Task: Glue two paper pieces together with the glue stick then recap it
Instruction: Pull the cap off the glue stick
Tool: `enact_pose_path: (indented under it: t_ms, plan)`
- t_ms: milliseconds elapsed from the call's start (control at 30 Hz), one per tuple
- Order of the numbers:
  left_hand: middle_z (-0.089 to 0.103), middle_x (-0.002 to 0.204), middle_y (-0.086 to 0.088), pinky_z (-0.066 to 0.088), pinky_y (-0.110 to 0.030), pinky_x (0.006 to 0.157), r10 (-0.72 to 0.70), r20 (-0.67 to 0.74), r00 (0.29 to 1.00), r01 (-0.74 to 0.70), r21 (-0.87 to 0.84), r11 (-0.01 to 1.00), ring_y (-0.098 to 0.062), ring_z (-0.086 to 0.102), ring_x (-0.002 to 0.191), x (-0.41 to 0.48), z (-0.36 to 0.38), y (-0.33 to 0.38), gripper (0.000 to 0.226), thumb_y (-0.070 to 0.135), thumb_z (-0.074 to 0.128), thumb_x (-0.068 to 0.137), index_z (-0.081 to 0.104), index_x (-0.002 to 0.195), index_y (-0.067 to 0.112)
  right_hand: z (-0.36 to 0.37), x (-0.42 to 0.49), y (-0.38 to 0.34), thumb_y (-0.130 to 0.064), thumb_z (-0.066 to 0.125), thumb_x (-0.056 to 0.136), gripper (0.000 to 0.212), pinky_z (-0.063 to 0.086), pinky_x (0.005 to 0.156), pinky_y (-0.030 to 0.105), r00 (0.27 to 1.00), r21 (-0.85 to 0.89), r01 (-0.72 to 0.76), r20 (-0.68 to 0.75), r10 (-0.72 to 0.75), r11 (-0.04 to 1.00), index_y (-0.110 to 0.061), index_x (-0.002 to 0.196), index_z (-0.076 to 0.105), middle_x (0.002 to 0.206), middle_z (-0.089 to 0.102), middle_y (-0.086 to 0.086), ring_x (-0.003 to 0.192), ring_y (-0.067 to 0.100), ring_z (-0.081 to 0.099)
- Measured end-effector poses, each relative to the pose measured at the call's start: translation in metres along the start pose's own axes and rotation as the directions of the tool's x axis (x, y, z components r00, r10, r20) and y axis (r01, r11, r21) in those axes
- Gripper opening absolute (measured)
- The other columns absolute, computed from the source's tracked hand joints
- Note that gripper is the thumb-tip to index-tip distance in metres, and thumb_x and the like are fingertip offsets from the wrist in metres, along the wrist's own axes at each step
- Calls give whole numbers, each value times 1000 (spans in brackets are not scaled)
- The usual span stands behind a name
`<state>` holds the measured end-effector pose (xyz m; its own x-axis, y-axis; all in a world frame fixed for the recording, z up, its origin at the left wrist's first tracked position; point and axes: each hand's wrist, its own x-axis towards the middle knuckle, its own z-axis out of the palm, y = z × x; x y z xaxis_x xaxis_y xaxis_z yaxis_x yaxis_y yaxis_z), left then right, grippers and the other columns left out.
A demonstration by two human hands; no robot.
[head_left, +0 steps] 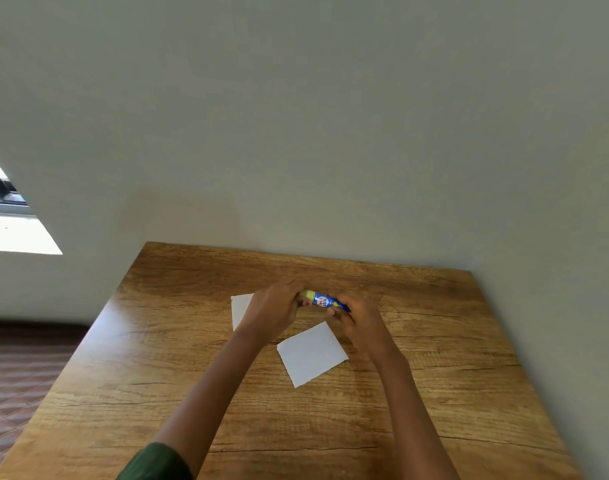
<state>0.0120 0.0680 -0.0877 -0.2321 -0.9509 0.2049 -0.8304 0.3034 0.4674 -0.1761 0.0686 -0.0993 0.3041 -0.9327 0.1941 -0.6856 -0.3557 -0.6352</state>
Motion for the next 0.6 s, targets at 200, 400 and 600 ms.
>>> enact_pose_path:
  t_ms: [200, 400, 600]
  plan:
    - [66, 98, -3, 50, -30, 66, -20, 18, 1000, 21, -58, 998, -16, 60, 81, 5, 4, 1, 16, 17, 48, 93, 61, 103, 15, -9, -1, 5, -17, 55, 91, 24, 35, 63, 12, 999, -32, -4, -33, 3, 999, -10, 113, 63, 96, 64, 3, 77, 7, 51]
    - [62, 72, 1, 42, -28, 54, -153, -34, 988, 146, -155, 977, -17, 56, 64, 13, -21, -28, 13, 16, 54, 90, 61, 79, 13, -38, -9, 28, -13, 59, 89, 17, 40, 58, 19, 942, 121, -148, -284, 178, 981, -11, 105, 64, 82, 62, 2, 70, 10, 54]
    - [61, 90, 0, 47, -30, 69, -150, -31, 988, 142, -183, 973, -17, 57, 82, 22, -12, -29, 15, 13, 66, 82, 66, 97, 12, -32, -6, 24, -16, 59, 90, 22, 40, 59, 18, 925, 184, -169, -310, 220, 968, -9, 111, 62, 86, 62, 4, 70, 8, 53]
